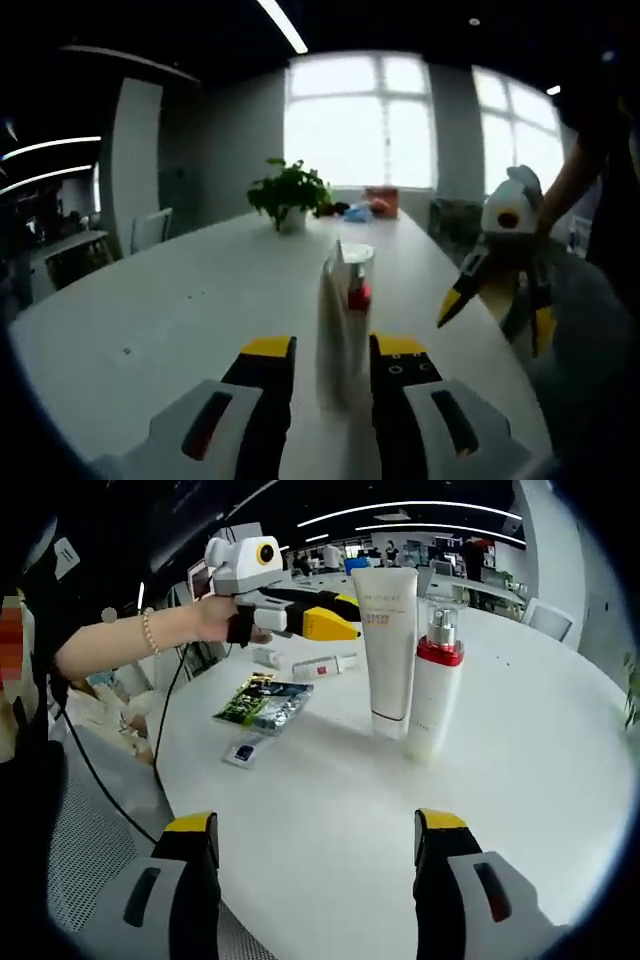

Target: Arrange the skincare products in the storage area until every visible bottle or jar stands upright without overlapping.

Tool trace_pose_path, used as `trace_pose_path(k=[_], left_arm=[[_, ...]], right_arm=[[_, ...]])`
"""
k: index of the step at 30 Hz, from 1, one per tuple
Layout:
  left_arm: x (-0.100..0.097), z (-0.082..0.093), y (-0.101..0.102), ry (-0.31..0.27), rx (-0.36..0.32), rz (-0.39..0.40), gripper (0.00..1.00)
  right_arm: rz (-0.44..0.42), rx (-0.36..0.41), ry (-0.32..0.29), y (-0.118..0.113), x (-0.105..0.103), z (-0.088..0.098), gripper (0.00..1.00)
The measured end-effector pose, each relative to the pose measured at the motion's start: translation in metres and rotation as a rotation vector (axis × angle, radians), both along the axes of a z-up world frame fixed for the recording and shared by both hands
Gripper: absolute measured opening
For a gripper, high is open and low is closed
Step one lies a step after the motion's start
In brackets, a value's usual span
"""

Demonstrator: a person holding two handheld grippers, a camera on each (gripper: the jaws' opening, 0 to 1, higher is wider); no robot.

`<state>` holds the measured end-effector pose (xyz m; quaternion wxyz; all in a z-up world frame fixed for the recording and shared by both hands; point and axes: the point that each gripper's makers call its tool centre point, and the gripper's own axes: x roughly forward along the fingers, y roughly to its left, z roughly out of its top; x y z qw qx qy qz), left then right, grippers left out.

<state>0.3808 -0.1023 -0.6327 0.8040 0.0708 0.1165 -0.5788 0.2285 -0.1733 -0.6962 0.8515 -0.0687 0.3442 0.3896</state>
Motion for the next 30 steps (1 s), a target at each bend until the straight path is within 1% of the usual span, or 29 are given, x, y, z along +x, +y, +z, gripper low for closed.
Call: trace_pose_path(k=[1, 2, 3, 4, 6, 9, 10, 11, 12, 13, 15, 16, 18, 19, 22, 25, 27, 28, 30], left_arm=[[-0.001, -0.002, 0.004, 0.016, 0.003, 0.013, 0.31], [-0.008, -0.003, 0.007, 0.034, 0.009, 0.044, 0.33], [-0.010, -0.003, 0.009, 0.035, 0.010, 0.058, 0.36], [-0.018, -0.001, 0.010, 0.041, 0.012, 0.069, 0.39], [-0.022, -0.003, 0.017, 0.070, 0.022, 0.109, 0.43], [-0.030, -0.004, 0.028, 0.092, 0.017, 0.145, 0.50], [-0.034, -0.006, 0.035, 0.116, 0.031, 0.174, 0.54], [-0.038, -0.008, 0.038, 0.132, 0.044, 0.186, 0.58], [-0.040, -0.008, 0.043, 0.134, 0.055, 0.210, 0.63], [-0.044, -0.008, 0.048, 0.143, 0.060, 0.238, 0.68], [-0.049, -0.009, 0.058, 0.173, 0.053, 0.287, 0.73], [-0.050, -0.009, 0.062, 0.171, 0.051, 0.295, 0.76], [-0.054, -0.011, 0.073, 0.187, 0.055, 0.335, 0.79], [-0.057, -0.012, 0.078, 0.199, 0.057, 0.360, 0.82], [-0.063, -0.011, 0.093, 0.204, 0.061, 0.432, 0.92], [-0.075, -0.012, 0.101, 0.216, 0.081, 0.458, 0.95], [-0.080, -0.012, 0.106, 0.214, 0.082, 0.470, 0.96], [-0.086, -0.012, 0.109, 0.221, 0.080, 0.483, 0.97], [-0.093, -0.012, 0.113, 0.229, 0.080, 0.502, 0.99]], right_arm=[[-0.004, 0.002, -0.002, 0.000, -0.001, 0.001, 0.81], [-0.008, 0.008, -0.005, 0.000, -0.001, 0.002, 0.81], [-0.013, 0.011, -0.007, -0.001, -0.001, 0.002, 0.82], [-0.018, 0.013, -0.008, -0.001, -0.002, 0.002, 0.82], [-0.027, 0.015, -0.010, -0.003, -0.003, 0.001, 0.83], [-0.054, 0.031, -0.012, -0.005, -0.004, 0.000, 0.85], [-0.058, 0.033, -0.010, -0.006, -0.005, -0.001, 0.85], [-0.060, 0.035, -0.006, -0.006, -0.006, -0.002, 0.84], [-0.062, 0.035, 0.004, -0.006, -0.008, -0.003, 0.83], [-0.062, 0.034, 0.007, -0.005, -0.009, -0.004, 0.82], [-0.072, 0.046, 0.000, -0.007, -0.009, -0.004, 0.83], [-0.085, 0.053, -0.001, -0.008, -0.009, -0.005, 0.85], [-0.111, 0.062, 0.001, -0.010, -0.007, -0.007, 0.88], [-0.123, 0.063, -0.003, -0.012, -0.006, -0.007, 0.90], [-0.135, 0.068, -0.010, -0.013, -0.007, -0.006, 0.91], [-0.132, 0.063, -0.017, -0.015, -0.010, -0.006, 0.93], [-0.137, 0.062, -0.020, -0.017, -0.011, -0.005, 0.95], [-0.148, 0.065, -0.032, -0.019, -0.010, -0.002, 0.96], [-0.155, 0.070, -0.037, -0.021, -0.011, 0.001, 0.98]])
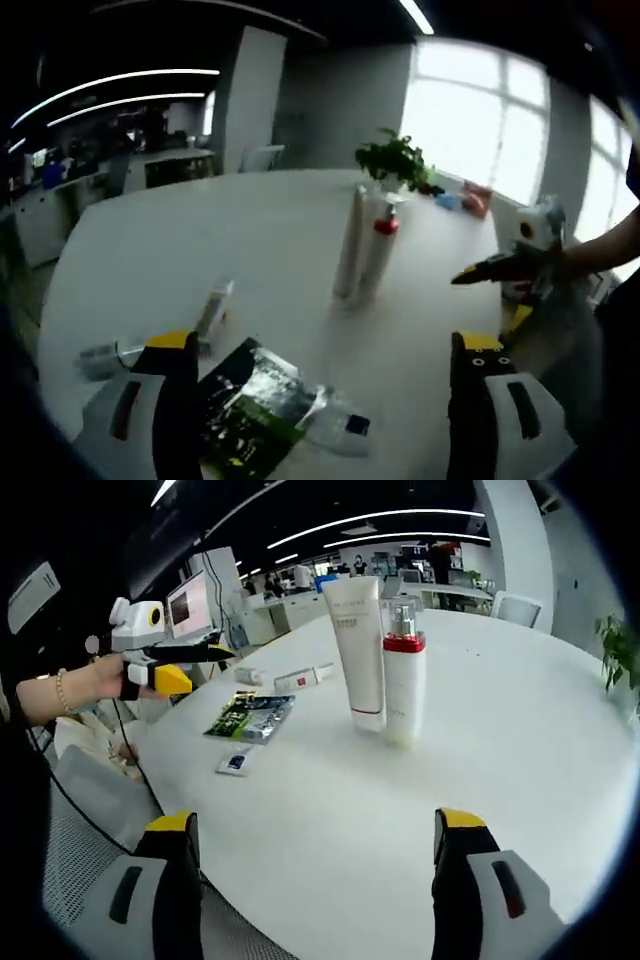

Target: Arrange the skincare products in the storage area until every visible bottle or jar stands upright without overlapping.

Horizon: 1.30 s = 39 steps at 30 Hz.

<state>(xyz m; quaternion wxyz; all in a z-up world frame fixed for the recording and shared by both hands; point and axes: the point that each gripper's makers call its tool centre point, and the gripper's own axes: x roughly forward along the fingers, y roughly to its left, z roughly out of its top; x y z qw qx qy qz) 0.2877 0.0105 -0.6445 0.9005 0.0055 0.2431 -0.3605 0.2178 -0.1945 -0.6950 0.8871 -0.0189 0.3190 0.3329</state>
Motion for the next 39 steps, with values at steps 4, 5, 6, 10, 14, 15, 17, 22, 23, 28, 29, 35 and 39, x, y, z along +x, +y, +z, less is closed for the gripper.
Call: trace_pose_path(k=[4, 5, 6, 10, 14, 15, 17, 22, 23, 28, 29, 35, 39], left_arm=[[-0.017, 0.003, 0.008, -0.009, 0.004, 0.033, 0.99], [-0.021, 0.004, 0.010, -0.009, 0.001, 0.039, 0.99], [-0.024, 0.003, 0.012, -0.003, -0.001, 0.046, 0.99], [-0.044, -0.001, 0.022, 0.028, -0.002, 0.087, 0.99], [-0.064, 0.000, 0.026, 0.048, -0.023, 0.117, 0.99], [-0.066, 0.000, 0.027, 0.049, -0.021, 0.122, 0.99], [-0.074, -0.001, 0.030, 0.051, -0.010, 0.134, 0.99], [-0.086, -0.003, 0.040, 0.063, 0.006, 0.156, 0.98], [-0.088, -0.002, 0.041, 0.065, 0.007, 0.162, 0.98], [-0.096, 0.001, 0.048, 0.066, 0.014, 0.198, 0.99], [-0.098, 0.001, 0.048, 0.069, 0.013, 0.203, 0.99], [-0.106, -0.003, 0.046, 0.084, 0.006, 0.217, 0.99], [-0.108, -0.004, 0.042, 0.078, 0.042, 0.219, 0.98]], right_arm=[[-0.013, -0.003, -0.004, -0.007, -0.002, 0.002, 1.00], [-0.018, -0.002, -0.004, -0.009, -0.003, 0.003, 1.00], [-0.025, 0.000, -0.005, -0.011, -0.003, 0.003, 1.00], [-0.040, 0.005, -0.002, -0.017, -0.008, 0.006, 1.00], [-0.055, 0.010, -0.008, -0.023, -0.013, 0.009, 1.00], [-0.058, 0.010, -0.006, -0.022, -0.015, 0.010, 1.00], [-0.062, 0.007, -0.024, -0.023, -0.015, 0.013, 1.00], [-0.072, 0.003, -0.047, -0.022, -0.013, 0.018, 1.00], [-0.075, 0.008, -0.050, -0.022, -0.012, 0.020, 1.00], [-0.073, 0.039, -0.070, -0.014, -0.015, 0.029, 1.00], [-0.071, 0.031, -0.067, -0.013, -0.017, 0.029, 1.00], [-0.082, 0.043, -0.069, -0.018, -0.016, 0.028, 0.98], [-0.060, 0.004, -0.042, -0.017, -0.021, 0.018, 0.97]])
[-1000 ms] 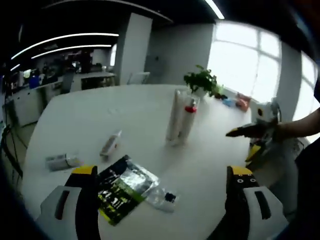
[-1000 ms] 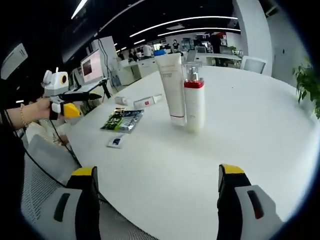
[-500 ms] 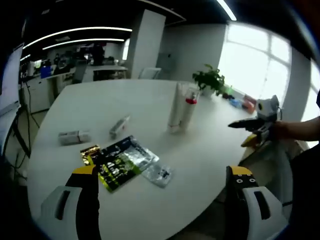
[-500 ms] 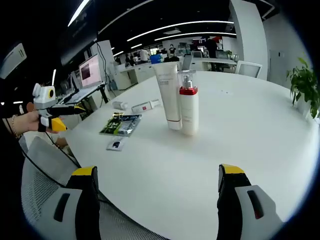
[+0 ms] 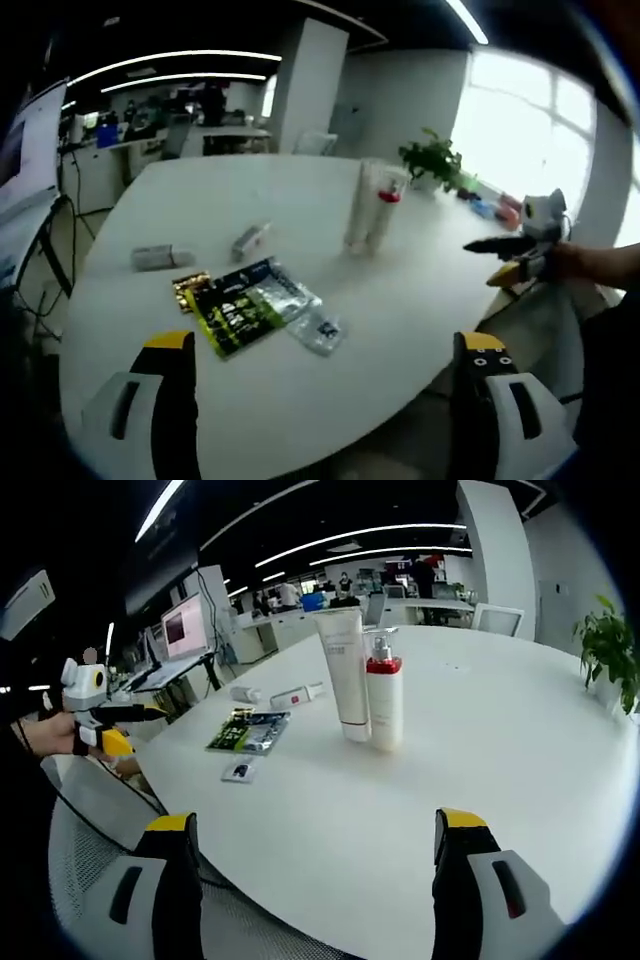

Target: Arrange the skincare products in the storage area until every visible bottle or jar stands upright without overlapping.

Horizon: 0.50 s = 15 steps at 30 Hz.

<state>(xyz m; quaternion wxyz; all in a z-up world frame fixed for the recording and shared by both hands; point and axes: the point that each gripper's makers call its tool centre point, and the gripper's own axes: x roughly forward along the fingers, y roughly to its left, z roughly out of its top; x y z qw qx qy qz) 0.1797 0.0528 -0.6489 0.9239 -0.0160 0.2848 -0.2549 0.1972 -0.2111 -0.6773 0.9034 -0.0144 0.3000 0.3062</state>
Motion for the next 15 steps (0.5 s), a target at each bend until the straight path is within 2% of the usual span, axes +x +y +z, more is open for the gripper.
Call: trace_pose_path(k=[4, 12, 15], left_arm=[[0.005, 0.000, 0.000, 0.003, -0.030, 0.006, 0.97], [0.013, -0.009, -0.002, 0.032, -0.016, 0.000, 0.97], [0.023, -0.012, 0.001, 0.037, 0.005, -0.004, 0.97]], right_arm=[[0.014, 0.006, 0.002, 0.005, -0.001, 0.002, 0.97], [0.000, 0.019, 0.044, 0.005, -0.004, -0.004, 0.97], [0.014, 0.010, 0.047, 0.009, -0.006, -0.005, 0.97]])
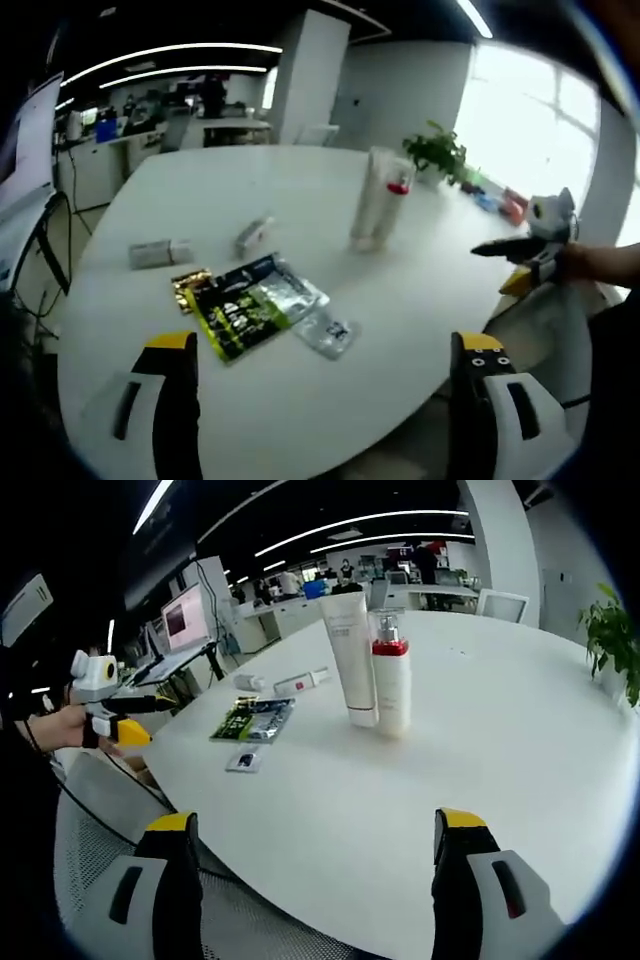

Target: Arrange the skincare products in the storage area until every visible bottle or jar stands upright without overlapping.

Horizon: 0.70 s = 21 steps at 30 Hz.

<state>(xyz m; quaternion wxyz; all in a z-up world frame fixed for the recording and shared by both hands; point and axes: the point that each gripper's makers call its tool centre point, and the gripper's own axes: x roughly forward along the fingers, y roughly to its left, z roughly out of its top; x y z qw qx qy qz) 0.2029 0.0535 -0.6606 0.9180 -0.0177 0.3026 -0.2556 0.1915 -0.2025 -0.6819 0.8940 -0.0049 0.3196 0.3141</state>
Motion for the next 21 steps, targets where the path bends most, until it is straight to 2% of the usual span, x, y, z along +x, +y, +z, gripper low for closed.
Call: trace_pose_path(k=[6, 9, 14, 21], left_arm=[[0.028, -0.008, 0.004, 0.008, 0.083, -0.037, 0.96], [0.043, -0.012, 0.011, 0.009, 0.118, -0.015, 0.96], [0.068, -0.024, 0.016, 0.027, 0.145, -0.017, 0.93], [0.094, -0.031, 0.008, 0.048, 0.191, -0.047, 0.91]], right_arm=[[0.013, -0.013, 0.018, 0.001, -0.002, -0.003, 0.98], [0.005, -0.001, 0.027, -0.001, 0.000, -0.004, 0.98], [-0.016, 0.030, 0.044, -0.003, 0.005, -0.007, 0.98], [-0.024, 0.039, 0.063, -0.007, 0.008, -0.014, 0.97]])
